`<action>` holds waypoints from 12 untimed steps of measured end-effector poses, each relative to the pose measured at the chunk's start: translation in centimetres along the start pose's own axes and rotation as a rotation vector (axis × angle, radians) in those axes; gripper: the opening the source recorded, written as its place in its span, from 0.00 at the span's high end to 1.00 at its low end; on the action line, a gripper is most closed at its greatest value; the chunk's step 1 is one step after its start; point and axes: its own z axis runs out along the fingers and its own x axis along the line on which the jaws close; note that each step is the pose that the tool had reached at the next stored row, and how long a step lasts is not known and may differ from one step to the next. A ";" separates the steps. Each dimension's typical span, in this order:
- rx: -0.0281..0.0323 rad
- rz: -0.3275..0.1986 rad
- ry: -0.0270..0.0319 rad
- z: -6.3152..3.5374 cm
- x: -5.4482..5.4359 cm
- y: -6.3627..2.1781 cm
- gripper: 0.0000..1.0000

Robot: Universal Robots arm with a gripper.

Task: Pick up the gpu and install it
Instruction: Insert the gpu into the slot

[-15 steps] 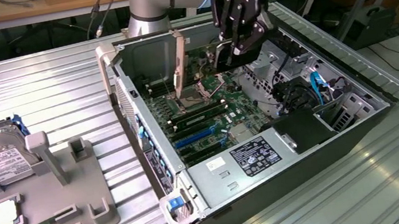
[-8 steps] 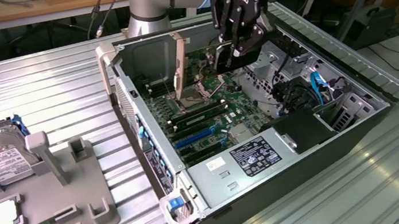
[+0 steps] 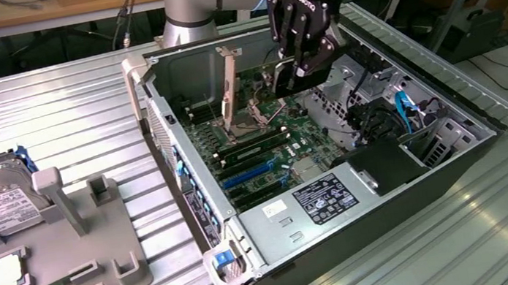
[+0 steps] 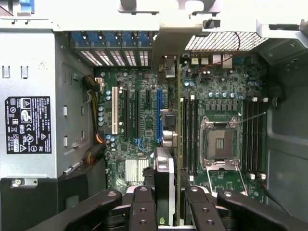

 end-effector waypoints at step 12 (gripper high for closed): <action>0.0042 0.001 0.0001 1.47 0.0 -0.06 0.72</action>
